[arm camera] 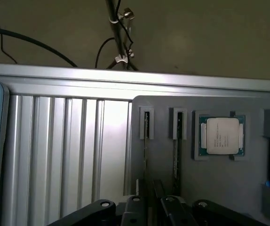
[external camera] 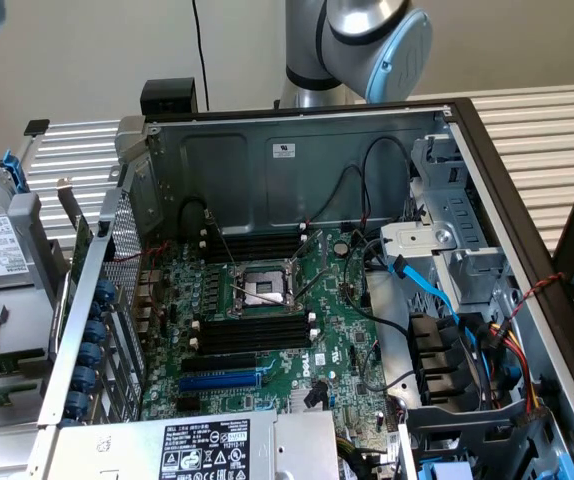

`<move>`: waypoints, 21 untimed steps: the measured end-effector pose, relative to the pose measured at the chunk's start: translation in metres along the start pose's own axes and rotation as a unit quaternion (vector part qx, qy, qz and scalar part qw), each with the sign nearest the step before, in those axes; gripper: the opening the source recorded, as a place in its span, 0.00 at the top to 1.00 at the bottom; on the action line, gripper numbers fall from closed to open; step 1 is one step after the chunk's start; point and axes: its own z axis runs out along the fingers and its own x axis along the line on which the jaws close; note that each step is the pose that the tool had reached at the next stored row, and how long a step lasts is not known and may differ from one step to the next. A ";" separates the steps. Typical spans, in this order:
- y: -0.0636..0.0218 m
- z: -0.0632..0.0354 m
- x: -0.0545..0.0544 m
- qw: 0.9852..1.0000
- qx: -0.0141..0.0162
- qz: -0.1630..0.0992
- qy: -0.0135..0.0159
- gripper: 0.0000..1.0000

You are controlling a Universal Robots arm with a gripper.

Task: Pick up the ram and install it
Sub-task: 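Pick up the ram and move it above insertion slot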

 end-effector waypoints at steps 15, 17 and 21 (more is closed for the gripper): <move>0.0000 0.0070 0.000 1.000 0.000 0.000 0.000 0.80; 0.0000 0.0096 0.000 1.000 0.000 0.000 0.000 0.80; 0.0000 0.0170 0.000 1.000 0.000 0.000 0.000 0.80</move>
